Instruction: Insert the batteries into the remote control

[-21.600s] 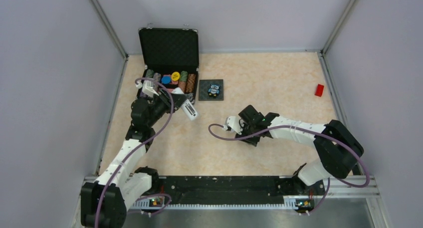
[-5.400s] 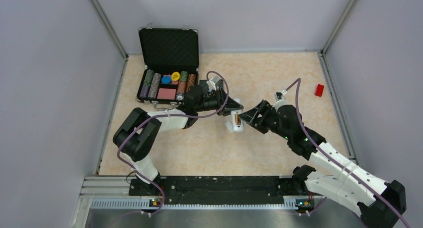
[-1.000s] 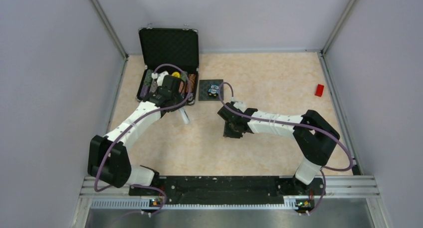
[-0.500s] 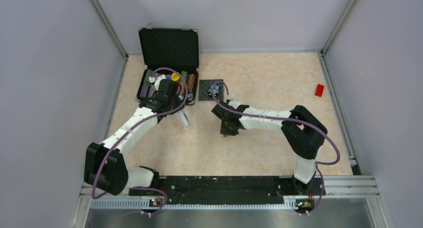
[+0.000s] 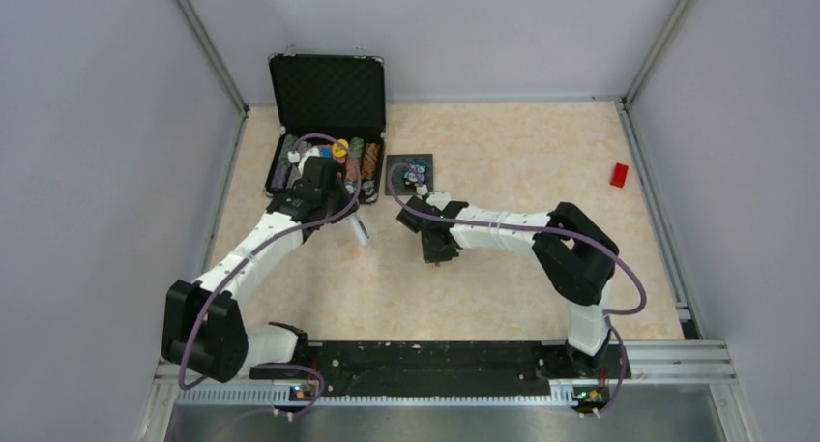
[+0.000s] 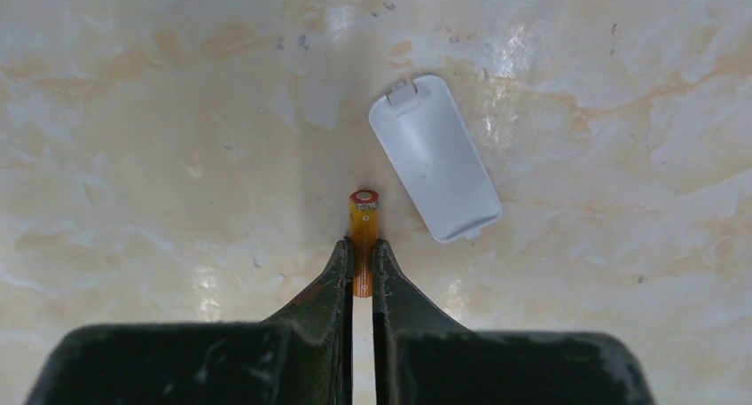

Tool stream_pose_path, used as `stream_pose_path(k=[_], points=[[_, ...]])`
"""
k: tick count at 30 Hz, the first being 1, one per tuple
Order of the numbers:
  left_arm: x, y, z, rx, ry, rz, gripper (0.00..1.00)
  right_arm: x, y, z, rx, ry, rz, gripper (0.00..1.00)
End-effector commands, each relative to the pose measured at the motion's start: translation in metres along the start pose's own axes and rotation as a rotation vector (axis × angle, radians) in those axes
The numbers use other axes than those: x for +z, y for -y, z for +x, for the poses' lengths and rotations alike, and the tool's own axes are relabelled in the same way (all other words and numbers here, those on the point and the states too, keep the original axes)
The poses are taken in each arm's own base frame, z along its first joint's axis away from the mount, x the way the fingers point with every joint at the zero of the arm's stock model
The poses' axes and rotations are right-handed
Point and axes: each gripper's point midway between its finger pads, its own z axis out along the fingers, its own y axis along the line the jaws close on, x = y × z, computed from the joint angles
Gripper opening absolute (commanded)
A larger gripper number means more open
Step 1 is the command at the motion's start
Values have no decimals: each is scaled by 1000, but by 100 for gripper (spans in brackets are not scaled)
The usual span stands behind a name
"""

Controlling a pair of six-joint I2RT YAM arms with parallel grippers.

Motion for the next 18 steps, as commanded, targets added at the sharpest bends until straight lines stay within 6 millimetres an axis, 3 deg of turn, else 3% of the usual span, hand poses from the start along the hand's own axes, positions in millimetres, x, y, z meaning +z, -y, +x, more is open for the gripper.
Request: stream_pose_path(k=[1, 6, 11, 14, 18], points=[[-11, 44, 0, 39, -26, 258, 0, -34, 6, -5, -159, 19, -45, 0], [-29, 104, 32, 76, -187, 656, 0, -100, 0, -9, -240, 2, -286, 0], [-42, 145, 52, 28, -248, 919, 0, -153, 2, -12, -243, -24, -411, 0], [-48, 167, 64, 18, -288, 1033, 0, -176, 1, -17, -222, -34, -469, 0], [-56, 191, 81, 33, -325, 1130, 0, -185, 2, -22, -187, -59, -491, 0]])
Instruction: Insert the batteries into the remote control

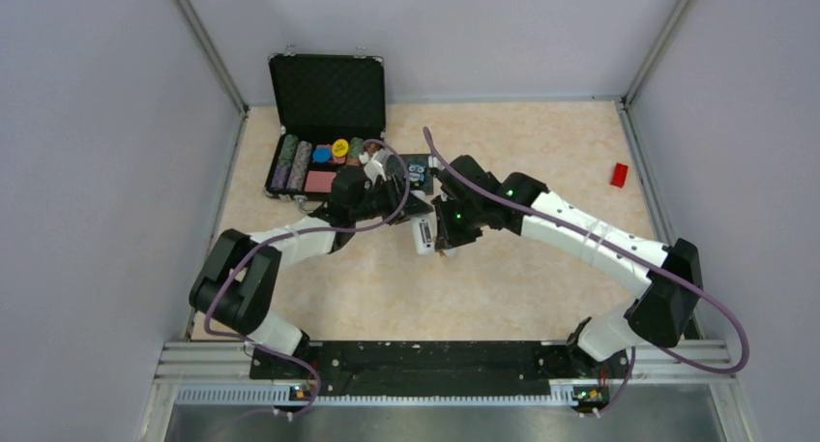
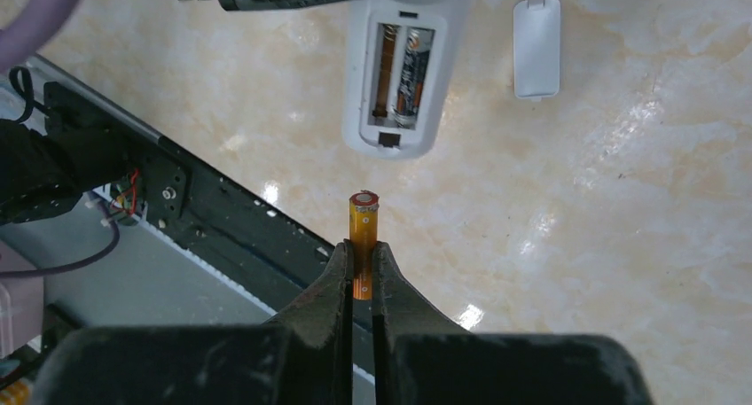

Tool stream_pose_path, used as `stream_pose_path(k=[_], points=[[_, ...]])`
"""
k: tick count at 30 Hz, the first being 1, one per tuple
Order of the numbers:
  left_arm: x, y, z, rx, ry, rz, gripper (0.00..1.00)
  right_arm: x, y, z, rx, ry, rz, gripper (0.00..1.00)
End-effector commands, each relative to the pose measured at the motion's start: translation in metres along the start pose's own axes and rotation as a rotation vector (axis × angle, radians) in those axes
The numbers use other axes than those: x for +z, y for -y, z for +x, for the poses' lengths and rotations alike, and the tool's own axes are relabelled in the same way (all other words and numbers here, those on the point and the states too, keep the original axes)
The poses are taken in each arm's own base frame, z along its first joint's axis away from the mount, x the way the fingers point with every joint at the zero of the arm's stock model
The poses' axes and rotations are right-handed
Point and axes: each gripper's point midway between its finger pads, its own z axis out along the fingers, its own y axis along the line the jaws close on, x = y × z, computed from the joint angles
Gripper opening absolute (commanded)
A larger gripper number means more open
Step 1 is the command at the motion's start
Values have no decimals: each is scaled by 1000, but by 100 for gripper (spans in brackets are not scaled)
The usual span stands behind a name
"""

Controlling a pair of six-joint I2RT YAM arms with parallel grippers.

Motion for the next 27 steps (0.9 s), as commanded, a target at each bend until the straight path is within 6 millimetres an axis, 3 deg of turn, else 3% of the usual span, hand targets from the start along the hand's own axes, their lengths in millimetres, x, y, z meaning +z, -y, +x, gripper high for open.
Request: stream_pose_path(k=[1, 8, 27], points=[[10, 68, 0, 101, -2, 292, 0, -19, -7, -1, 19, -42, -55, 0], [19, 86, 12, 103, -30, 386, 0, -13, 8, -7, 66, -63, -2, 0], [23, 89, 12, 58, -50, 422, 0, 4, 28, -24, 131, -68, 55, 0]])
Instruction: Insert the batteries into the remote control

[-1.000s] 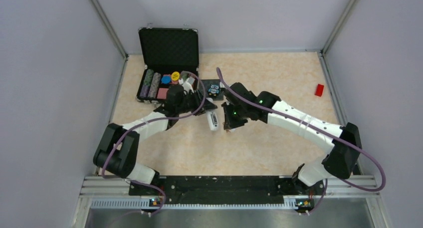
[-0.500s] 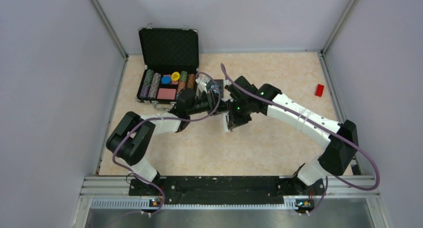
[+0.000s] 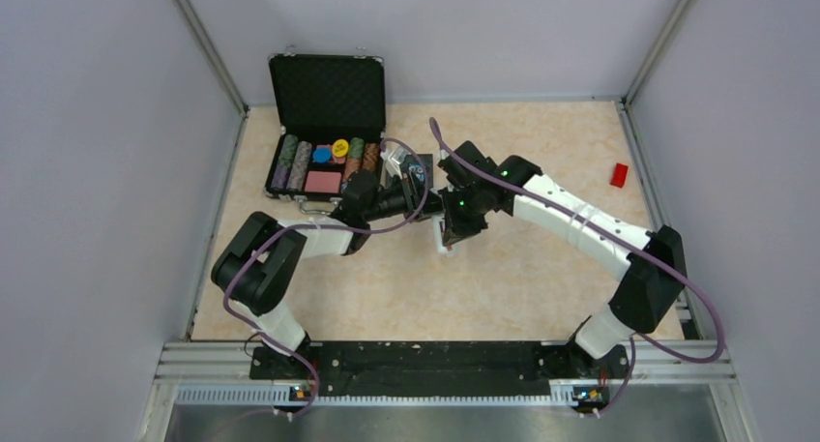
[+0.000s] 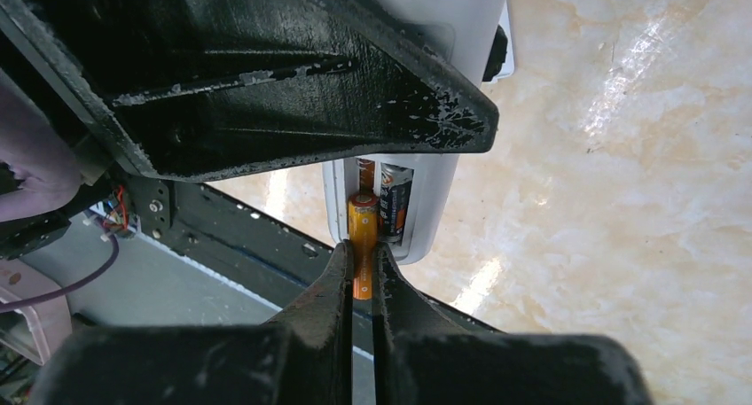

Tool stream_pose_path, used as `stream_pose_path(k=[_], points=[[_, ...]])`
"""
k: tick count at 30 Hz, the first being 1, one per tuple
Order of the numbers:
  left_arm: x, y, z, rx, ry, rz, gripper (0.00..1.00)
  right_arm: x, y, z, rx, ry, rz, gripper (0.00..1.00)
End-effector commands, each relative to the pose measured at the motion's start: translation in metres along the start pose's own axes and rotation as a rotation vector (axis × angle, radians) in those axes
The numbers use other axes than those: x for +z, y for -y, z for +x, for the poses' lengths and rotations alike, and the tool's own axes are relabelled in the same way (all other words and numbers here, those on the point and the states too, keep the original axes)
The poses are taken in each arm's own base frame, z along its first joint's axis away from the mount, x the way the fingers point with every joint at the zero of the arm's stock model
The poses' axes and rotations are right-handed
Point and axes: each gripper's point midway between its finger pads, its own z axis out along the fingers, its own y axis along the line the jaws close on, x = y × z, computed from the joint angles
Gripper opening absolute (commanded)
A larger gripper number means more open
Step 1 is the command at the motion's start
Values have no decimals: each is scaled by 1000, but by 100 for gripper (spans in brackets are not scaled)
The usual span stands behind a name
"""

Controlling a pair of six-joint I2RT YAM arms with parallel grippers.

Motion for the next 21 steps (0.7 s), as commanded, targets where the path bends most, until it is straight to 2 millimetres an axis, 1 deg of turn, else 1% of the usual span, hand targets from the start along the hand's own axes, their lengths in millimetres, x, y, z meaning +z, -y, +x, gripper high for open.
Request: stream_pose_path(k=[1, 10, 16, 21], points=[[3, 28, -10, 66, 14, 95, 0, -2, -1, -19, 26, 44, -3, 0], [4, 28, -9, 46, 9, 99, 0, 5, 2, -33, 52, 72, 17, 0], [4, 27, -10, 20, 10, 102, 0, 9, 4, -37, 68, 82, 22, 0], [5, 25, -9, -2, 6, 103, 0, 10, 5, -41, 82, 94, 31, 3]])
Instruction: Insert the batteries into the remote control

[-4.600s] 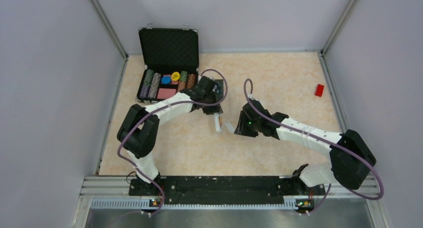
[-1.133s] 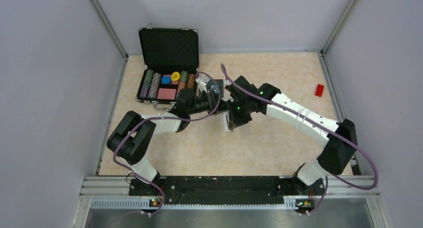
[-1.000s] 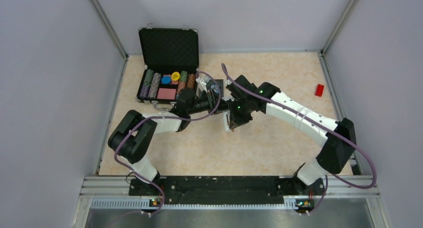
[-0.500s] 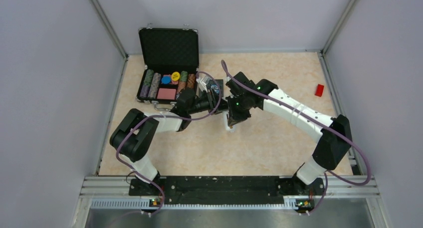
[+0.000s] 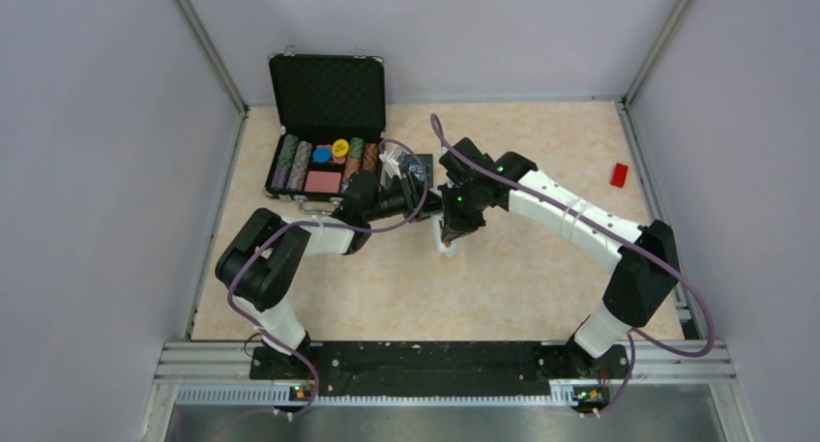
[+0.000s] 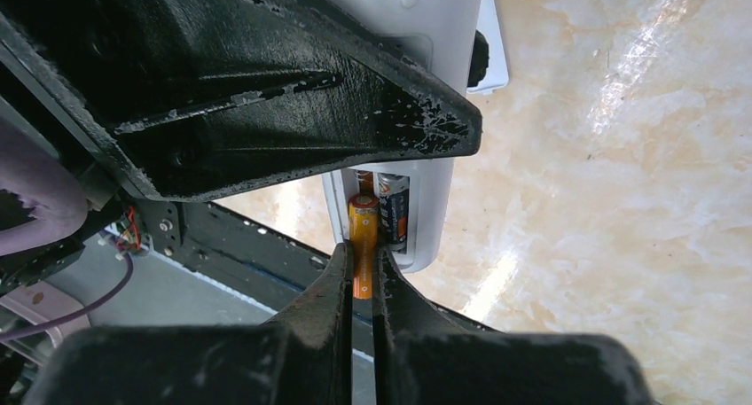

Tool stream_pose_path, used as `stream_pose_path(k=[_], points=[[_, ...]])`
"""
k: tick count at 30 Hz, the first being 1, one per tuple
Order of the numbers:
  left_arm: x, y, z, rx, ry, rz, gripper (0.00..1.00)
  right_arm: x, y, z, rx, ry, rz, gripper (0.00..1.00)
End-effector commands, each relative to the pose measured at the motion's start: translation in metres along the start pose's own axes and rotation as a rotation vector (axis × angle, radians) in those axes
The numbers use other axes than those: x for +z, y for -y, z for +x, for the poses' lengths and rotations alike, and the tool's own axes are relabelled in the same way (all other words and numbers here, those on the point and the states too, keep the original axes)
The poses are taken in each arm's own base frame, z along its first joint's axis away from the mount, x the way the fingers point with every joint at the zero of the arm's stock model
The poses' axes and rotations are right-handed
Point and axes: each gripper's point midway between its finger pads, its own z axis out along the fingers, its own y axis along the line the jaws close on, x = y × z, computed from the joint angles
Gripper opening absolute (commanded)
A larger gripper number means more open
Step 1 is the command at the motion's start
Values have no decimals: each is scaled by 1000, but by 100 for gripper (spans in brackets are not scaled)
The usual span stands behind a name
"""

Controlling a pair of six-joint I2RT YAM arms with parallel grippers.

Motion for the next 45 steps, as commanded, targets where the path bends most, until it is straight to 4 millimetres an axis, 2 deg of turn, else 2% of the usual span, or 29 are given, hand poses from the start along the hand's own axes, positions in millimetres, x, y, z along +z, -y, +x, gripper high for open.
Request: stream_pose_path(k=[1, 8, 13, 18, 27, 33, 37, 40, 45], points=[[3, 35, -6, 27, -7, 125, 0, 1, 1, -33, 29, 102, 17, 4], [6, 31, -7, -54, -2, 134, 0, 3, 2, -33, 41, 101, 25, 13], [7, 27, -8, -92, 6, 125, 0, 2, 1, -32, 42, 97, 17, 25], [6, 20, -12, -112, 25, 96, 0, -9, -3, -34, 39, 118, -4, 38], [5, 13, -17, -121, 48, 56, 0, -32, 2, -33, 50, 156, -4, 39], [5, 12, -17, -113, 52, 46, 0, -31, 5, -31, 44, 154, 8, 29], [6, 12, -17, -110, 50, 47, 0, -29, 6, -32, 44, 165, 4, 26], [6, 14, -18, -112, 48, 51, 0, -34, 5, -33, 42, 183, -4, 27], [6, 21, -20, -148, 38, 59, 0, -52, 6, -33, 4, 279, -47, 36]])
